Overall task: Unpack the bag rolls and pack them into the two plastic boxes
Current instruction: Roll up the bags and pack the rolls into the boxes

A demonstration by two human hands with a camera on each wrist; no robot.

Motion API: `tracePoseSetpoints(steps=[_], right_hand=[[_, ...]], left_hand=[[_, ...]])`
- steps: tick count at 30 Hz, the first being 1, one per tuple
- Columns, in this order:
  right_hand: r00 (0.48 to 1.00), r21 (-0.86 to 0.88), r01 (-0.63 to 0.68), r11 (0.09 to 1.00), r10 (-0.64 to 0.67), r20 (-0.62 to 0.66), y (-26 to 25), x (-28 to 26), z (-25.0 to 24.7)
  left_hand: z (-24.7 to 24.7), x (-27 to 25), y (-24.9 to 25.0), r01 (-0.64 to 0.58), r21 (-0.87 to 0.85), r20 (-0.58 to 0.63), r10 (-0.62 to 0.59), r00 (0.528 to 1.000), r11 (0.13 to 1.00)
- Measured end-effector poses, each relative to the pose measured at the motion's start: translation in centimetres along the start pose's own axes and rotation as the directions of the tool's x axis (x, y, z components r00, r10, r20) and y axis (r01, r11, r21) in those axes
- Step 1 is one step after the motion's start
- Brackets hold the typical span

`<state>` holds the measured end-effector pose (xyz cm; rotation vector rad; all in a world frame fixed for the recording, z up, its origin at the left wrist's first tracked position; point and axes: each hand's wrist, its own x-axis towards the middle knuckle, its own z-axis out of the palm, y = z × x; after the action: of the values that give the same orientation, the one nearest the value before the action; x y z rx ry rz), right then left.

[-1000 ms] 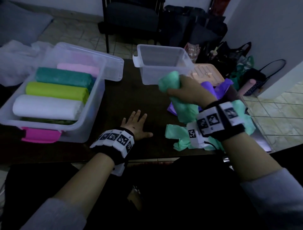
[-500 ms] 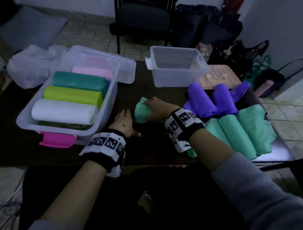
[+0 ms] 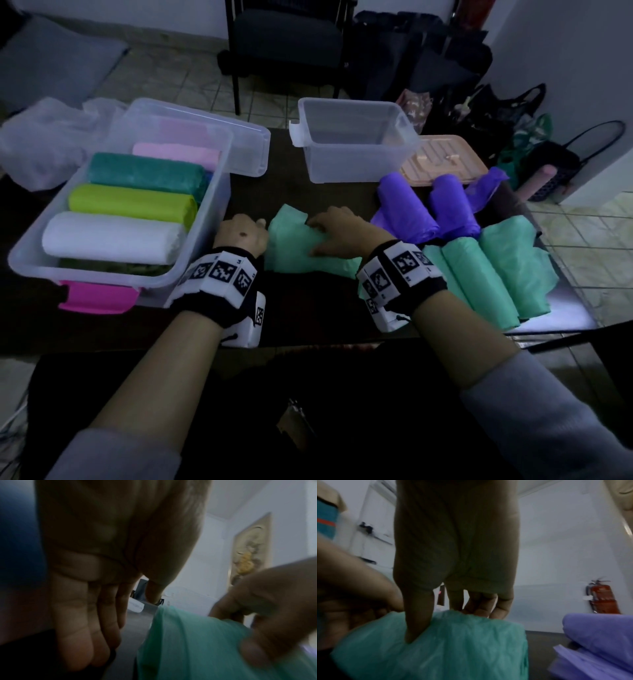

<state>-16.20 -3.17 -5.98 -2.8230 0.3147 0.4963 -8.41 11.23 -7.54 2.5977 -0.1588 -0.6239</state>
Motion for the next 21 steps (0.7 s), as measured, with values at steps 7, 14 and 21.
tracePoseSetpoints(steps=[7, 14, 21], right_hand=[[0.999, 0.058, 0.026, 0.998, -0.024, -0.041, -2.6, -2.4, 3.3], [0.993, -0.151, 0.098, 0.984, -0.107, -0.056, -3.4, -4.0, 4.9], [0.986, -0.247, 0.096, 0.964, -0.126, -0.109, -4.2, -4.5, 5.4]], left_hand=[[0.0, 0.9, 0.1, -0.031, 0.013, 0.116, 0.029, 0.993, 0.999], [0.8, 0.7, 0.5, -0.147, 0.209, 0.225, 0.099, 0.969, 0.967], [0.0, 0.2, 2.0, -0.257, 0.036, 0.274, 0.238, 0.932, 0.966]])
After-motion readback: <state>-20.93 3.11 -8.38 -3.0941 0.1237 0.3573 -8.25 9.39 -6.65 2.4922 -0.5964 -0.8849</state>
